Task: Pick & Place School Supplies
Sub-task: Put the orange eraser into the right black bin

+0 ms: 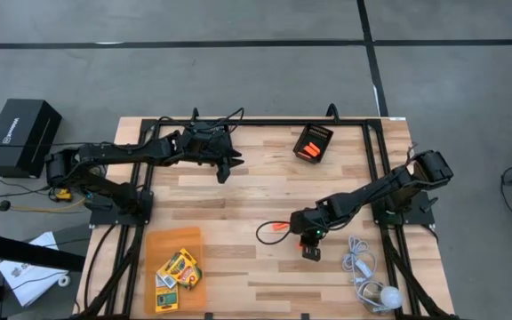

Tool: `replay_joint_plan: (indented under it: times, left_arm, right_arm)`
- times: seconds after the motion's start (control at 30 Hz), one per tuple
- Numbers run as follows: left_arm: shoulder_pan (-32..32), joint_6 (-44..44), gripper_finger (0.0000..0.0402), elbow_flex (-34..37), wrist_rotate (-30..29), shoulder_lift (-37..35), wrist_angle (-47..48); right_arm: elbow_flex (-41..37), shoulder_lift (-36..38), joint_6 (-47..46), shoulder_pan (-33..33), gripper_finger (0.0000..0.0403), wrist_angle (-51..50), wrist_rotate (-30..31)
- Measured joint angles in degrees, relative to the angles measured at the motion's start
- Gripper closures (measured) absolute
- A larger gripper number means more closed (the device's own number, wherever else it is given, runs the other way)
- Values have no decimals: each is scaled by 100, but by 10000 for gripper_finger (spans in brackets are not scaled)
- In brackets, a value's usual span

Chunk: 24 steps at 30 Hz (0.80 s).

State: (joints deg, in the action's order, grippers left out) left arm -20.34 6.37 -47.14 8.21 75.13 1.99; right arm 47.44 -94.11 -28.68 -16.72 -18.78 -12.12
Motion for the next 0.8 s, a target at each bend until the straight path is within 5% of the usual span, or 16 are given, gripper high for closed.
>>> replay_joint_plan:
  times: [0.5, 0.8]
  left_arm:
    - [0, 269, 276, 451, -4, 0, -207]
    - [-7, 269, 276, 451, -92, 0, -338]
  right_arm:
    - [-428, 22, -37, 215, 403, 363, -232]
    - [-463, -7, 597, 900, 403, 192, -232]
